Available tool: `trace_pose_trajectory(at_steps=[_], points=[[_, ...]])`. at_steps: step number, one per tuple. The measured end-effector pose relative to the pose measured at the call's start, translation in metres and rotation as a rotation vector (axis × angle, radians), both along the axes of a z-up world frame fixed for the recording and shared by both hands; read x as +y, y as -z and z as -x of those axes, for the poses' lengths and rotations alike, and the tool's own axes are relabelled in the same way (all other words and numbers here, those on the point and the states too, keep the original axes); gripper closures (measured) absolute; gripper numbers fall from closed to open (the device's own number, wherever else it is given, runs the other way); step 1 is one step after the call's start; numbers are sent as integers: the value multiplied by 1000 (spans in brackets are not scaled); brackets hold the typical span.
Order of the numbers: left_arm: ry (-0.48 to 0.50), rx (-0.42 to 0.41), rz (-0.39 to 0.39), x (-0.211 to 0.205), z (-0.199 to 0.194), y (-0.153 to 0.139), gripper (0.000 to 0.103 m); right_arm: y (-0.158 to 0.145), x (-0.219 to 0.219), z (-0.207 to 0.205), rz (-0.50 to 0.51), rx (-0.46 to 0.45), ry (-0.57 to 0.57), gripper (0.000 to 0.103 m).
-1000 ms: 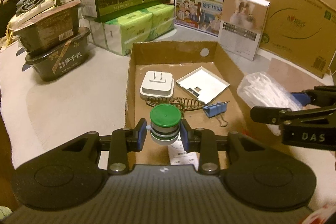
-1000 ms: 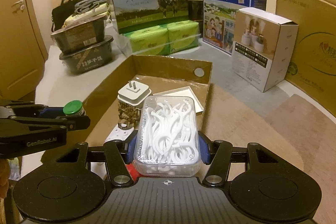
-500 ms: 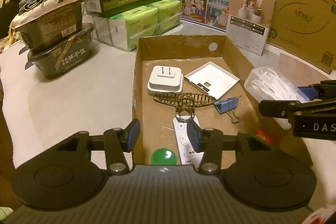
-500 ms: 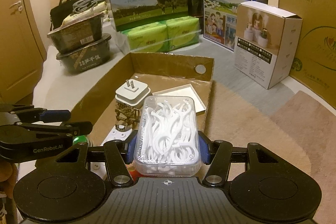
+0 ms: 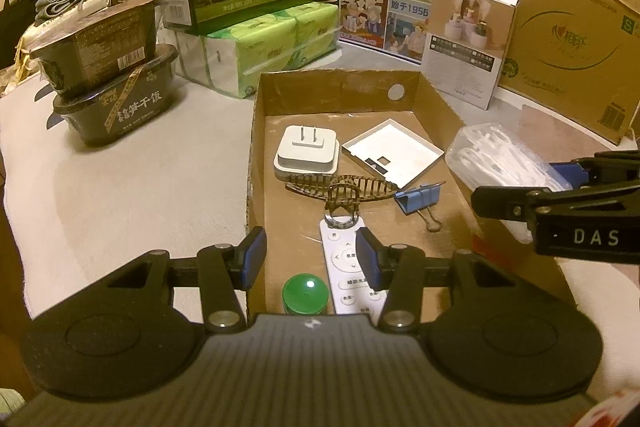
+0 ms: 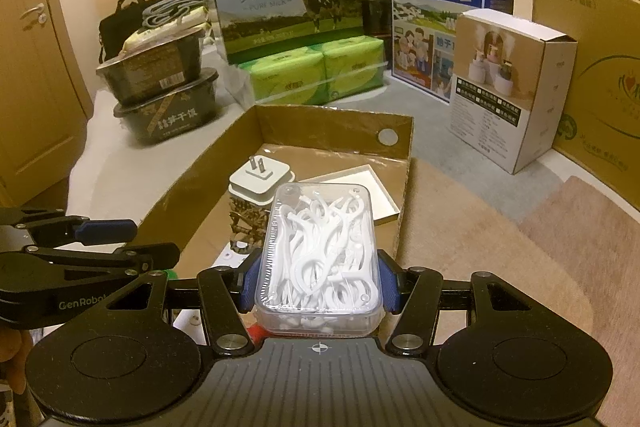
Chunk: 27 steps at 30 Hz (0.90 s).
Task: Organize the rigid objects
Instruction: 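Lower the bottle into the tray with the left gripper while the right gripper releases the floss box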
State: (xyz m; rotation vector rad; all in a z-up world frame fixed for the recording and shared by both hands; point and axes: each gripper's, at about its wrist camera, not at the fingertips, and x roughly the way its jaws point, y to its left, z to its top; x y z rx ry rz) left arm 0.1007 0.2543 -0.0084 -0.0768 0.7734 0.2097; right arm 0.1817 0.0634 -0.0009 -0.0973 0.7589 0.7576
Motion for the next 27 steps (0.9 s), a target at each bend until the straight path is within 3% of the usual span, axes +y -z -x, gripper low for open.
trace_pose_trajectory(at_steps=[20, 25, 27], points=[[-3, -6, 9, 3, -1, 1, 58, 4, 9, -16, 0, -6, 5, 46], [-7, -9, 13, 5, -1, 2, 58, 9, 11, -25, -53, 32, -26, 46], [-7, -10, 12, 5, -1, 2, 57, 9, 9, -23, -60, 16, -22, 34]])
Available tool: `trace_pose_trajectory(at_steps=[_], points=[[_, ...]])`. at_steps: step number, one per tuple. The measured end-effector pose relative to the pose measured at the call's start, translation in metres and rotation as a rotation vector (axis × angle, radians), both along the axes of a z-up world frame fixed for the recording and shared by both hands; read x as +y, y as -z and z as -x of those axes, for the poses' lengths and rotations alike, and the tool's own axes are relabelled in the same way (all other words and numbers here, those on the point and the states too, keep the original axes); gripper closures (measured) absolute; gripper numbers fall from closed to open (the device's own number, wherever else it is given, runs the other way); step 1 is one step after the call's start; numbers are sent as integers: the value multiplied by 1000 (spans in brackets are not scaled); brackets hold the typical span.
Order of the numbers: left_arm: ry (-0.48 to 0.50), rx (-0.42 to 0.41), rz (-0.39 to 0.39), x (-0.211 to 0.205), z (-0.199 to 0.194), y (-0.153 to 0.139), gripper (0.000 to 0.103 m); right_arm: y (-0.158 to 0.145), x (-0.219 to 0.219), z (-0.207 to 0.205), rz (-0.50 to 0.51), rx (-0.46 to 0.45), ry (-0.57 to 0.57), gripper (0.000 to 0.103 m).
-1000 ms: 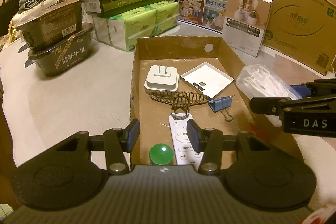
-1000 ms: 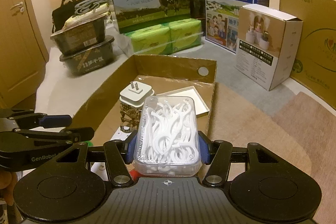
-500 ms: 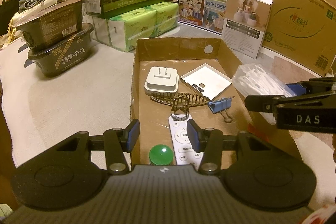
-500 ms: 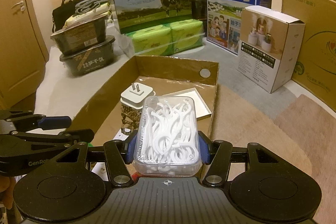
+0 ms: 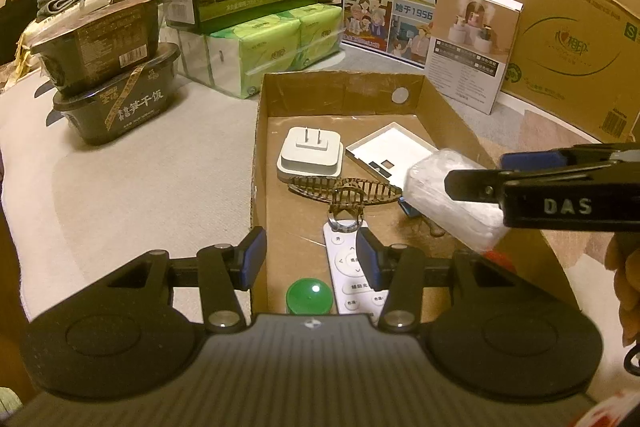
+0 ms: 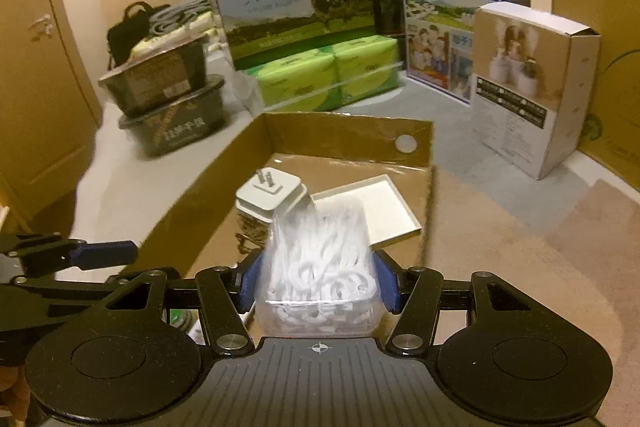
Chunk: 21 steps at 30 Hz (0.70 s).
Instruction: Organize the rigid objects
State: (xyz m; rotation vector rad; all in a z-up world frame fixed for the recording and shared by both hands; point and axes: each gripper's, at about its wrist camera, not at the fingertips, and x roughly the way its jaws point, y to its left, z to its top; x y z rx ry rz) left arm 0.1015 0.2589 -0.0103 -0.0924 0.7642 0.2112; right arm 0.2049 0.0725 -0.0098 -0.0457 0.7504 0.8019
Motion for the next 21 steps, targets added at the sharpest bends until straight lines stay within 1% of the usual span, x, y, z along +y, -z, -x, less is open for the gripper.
trace_pose_trajectory(at_steps=[1, 2, 10, 12, 13, 14, 17, 21], points=[[1, -1, 1, 0, 1, 0, 57, 0, -3, 2, -5, -9, 6, 26], [0, -2, 3, -1, 2, 0, 57, 0, -6, 3, -9, -12, 14, 25], [-10, -16, 25, -8, 15, -5, 48, -4, -32, 20, -29, 18, 58, 25], [-13, -20, 28, -10, 19, -7, 44, -7, -37, 26, -32, 22, 70, 25], [-16, -25, 30, -11, 21, -8, 40, -8, -40, 29, -33, 27, 71, 25], [-16, -29, 30, -13, 24, -10, 38, -9, -42, 32, -35, 31, 69, 25], [-17, -39, 31, -17, 32, -15, 33, -12, -46, 42, -28, 34, 69, 25], [-18, -47, 22, -23, 45, -21, 29, -16, -52, 56, -20, 32, 72, 25]])
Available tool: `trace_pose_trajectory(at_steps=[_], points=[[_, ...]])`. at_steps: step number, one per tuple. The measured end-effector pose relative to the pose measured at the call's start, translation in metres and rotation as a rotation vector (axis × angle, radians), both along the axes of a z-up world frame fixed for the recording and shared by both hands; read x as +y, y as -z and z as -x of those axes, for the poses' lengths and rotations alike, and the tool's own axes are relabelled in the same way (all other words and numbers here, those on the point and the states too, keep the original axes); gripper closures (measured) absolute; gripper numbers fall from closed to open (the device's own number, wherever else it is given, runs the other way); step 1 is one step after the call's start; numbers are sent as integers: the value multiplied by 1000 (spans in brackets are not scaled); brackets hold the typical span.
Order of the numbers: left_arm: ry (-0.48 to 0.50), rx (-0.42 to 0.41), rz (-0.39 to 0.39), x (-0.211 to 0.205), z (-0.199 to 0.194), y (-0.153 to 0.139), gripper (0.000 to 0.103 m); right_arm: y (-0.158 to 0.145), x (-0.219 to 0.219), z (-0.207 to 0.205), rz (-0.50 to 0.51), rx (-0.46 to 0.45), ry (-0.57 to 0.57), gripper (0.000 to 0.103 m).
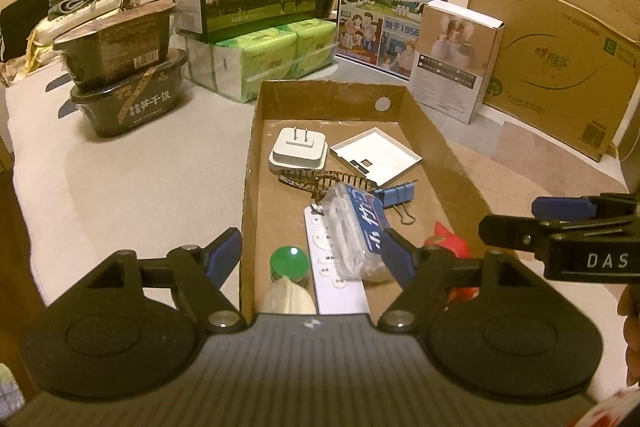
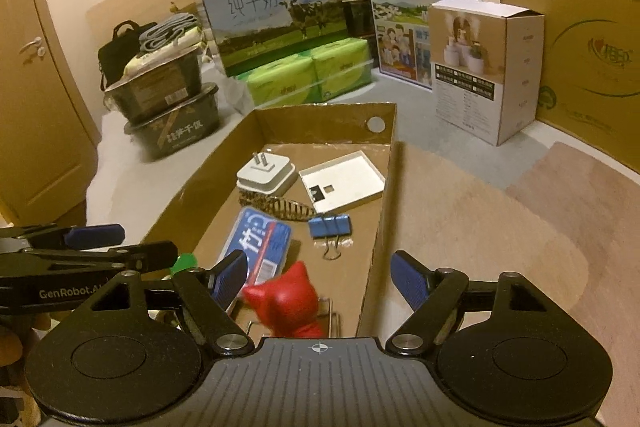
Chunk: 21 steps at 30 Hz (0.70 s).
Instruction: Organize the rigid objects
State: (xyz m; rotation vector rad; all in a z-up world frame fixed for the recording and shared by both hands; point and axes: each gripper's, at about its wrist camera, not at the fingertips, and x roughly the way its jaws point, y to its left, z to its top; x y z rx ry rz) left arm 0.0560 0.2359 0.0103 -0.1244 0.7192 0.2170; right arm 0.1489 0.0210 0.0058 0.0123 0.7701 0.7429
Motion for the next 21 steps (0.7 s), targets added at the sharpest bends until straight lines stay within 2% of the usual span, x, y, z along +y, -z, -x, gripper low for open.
trace_pose_trajectory(at_steps=[16, 18, 21], points=[[-45, -26, -5, -21, 54, -25, 7, -16, -24, 47, 55, -6, 32, 24], [-54, -25, -10, -24, 60, -27, 5, -17, -27, 51, 59, -5, 32, 23], [-52, -25, -3, -29, 67, -29, 5, -18, -32, 60, 63, -1, 32, 15]])
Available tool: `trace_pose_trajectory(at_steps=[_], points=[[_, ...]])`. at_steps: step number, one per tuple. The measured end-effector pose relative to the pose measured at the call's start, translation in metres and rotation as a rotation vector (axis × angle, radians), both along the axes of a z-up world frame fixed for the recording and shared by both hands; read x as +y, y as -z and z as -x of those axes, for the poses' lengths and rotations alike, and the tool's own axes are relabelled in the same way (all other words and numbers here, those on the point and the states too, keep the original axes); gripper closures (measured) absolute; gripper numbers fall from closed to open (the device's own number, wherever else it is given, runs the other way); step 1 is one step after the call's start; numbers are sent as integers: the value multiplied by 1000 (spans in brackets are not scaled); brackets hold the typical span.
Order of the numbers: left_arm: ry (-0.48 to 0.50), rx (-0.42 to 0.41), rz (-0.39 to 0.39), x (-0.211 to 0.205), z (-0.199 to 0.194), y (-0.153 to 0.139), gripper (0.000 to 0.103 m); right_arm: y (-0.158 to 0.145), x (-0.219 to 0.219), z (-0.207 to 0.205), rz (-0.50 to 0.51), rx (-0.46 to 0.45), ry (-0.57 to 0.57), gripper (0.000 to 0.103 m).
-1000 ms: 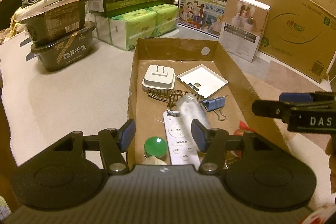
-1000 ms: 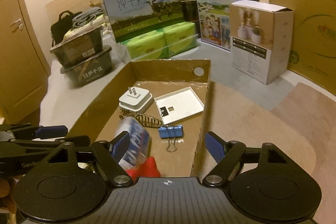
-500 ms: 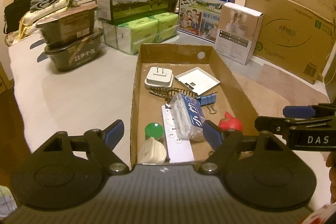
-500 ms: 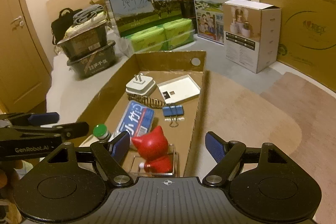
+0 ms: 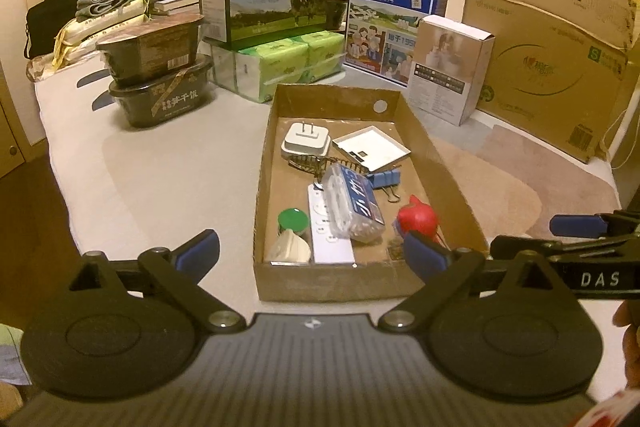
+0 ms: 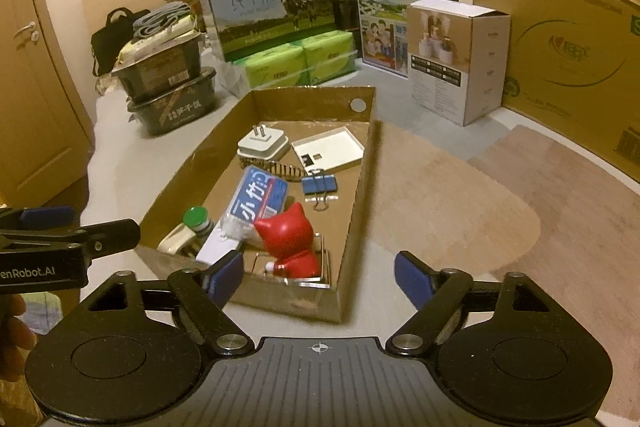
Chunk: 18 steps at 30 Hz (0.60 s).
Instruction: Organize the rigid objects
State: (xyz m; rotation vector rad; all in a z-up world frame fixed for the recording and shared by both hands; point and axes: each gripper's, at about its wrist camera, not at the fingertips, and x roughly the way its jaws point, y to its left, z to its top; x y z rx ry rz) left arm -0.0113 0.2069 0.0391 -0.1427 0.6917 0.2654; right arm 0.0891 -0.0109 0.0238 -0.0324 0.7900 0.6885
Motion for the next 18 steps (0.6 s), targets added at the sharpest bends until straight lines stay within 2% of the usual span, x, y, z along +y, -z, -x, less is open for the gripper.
trace_pose_trajectory(at_steps=[4, 10, 15, 18], points=[[0, 3, 21, -6, 10, -1, 5, 0, -5, 10, 14, -1, -2, 10], [7, 23, 39, -12, 22, -1, 5, 2, -16, 22, 26, 3, 10, 10], [9, 28, 87, -14, 30, 3, 6, 7, -28, 27, 33, 27, 30, 10], [2, 41, 71, -19, 32, 4, 6, 9, -34, 30, 40, 31, 39, 10]])
